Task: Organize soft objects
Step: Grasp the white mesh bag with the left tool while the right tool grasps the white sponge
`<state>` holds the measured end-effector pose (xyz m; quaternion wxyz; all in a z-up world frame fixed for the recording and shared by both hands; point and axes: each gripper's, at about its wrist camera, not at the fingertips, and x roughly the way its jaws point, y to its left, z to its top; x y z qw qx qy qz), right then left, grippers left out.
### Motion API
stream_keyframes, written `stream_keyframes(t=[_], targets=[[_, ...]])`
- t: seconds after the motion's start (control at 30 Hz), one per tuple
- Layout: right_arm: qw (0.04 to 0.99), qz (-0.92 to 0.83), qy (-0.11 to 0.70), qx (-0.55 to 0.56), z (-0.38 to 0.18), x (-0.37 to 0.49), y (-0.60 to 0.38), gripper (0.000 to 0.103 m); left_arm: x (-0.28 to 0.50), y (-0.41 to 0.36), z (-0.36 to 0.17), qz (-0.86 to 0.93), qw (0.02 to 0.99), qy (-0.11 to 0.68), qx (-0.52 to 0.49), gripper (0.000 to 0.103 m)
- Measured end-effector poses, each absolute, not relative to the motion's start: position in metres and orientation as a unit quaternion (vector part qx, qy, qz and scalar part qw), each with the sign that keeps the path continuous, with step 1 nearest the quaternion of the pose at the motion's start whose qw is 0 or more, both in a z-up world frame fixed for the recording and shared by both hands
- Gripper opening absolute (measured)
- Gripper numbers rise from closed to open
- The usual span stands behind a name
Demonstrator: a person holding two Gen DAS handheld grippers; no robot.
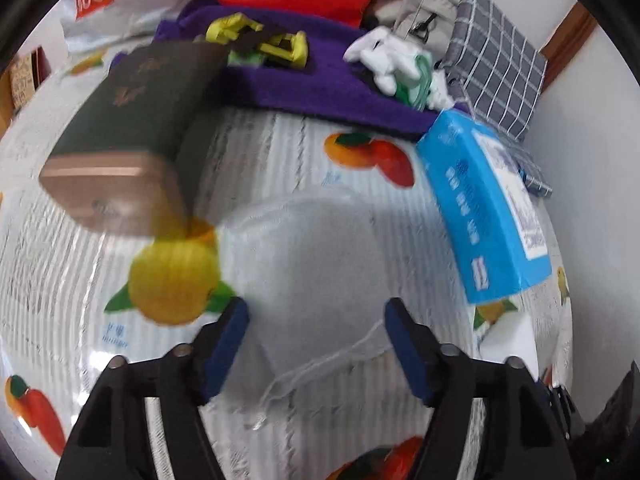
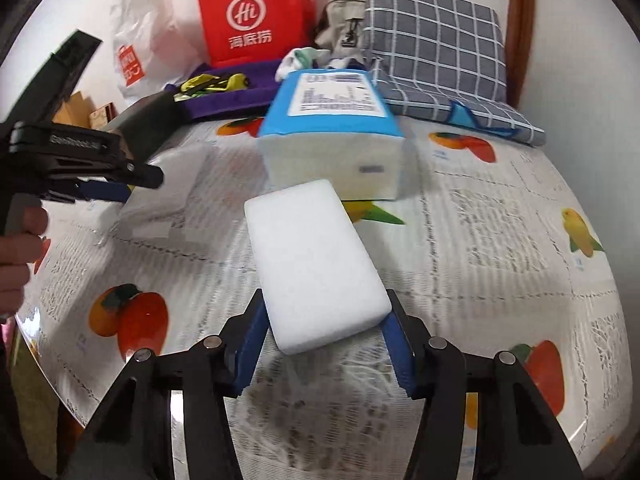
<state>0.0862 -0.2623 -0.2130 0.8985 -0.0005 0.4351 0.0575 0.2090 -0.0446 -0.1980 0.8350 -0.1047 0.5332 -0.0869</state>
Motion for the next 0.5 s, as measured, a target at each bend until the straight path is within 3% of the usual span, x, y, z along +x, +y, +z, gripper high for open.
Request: stream_keyframes(t=[0.1, 0.37, 0.43, 0.5], targets=[[0.899, 0.060, 0.433, 0.006, -0.213, 0.087, -0.266, 0.055, 0.214, -0.053, -0.200, -0.088, 0.839, 0.529, -0.096, 0.084], [0.901, 0.054, 0.430, -0.001, -0.215, 0.090, -0.264, 0.057, 0.224, -0.086, -0.208, -0.048, 0.858, 0.512, 0.015, 0.085], [0.901, 0.052, 0.431, -0.001, -0.215, 0.091, -0.264, 0.057, 0.223, -0.086, -0.206, -0.049, 0.864, 0.501, 0.018, 0.077], [0.900, 0.050, 0.432, -0.002, -0.215, 0.092, -0.263, 0.056, 0.222, -0.081, -0.203, -0.049, 0.869, 0.493, 0.018, 0.056]])
